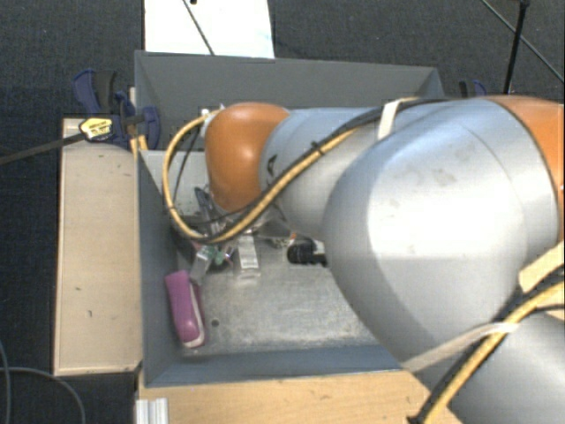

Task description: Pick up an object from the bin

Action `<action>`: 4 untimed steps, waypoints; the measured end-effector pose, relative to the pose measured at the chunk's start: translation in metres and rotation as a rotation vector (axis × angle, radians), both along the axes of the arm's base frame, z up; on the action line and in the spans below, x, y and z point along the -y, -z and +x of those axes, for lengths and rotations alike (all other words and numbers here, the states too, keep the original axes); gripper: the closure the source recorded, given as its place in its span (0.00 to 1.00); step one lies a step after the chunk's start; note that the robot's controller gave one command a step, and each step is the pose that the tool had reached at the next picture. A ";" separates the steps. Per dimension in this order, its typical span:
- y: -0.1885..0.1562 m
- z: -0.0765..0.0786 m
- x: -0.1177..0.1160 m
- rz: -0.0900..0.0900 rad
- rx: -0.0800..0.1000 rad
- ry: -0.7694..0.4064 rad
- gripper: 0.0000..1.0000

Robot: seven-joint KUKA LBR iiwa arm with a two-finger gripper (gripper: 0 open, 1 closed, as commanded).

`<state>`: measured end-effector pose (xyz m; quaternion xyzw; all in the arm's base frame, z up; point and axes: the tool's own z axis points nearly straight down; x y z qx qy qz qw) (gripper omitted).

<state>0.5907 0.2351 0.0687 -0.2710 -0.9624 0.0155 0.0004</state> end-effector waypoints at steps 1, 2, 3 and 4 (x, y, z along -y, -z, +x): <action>-0.002 -0.001 0.024 0.027 0.008 0.266 0.00; -0.002 -0.001 -0.010 0.027 0.021 0.625 0.00; -0.002 0.000 -0.009 0.026 0.021 0.620 0.00; -0.002 -0.001 -0.009 0.025 0.020 0.617 1.00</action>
Offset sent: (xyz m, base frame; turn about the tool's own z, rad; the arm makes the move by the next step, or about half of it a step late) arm -0.0008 -0.0235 0.0013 0.2694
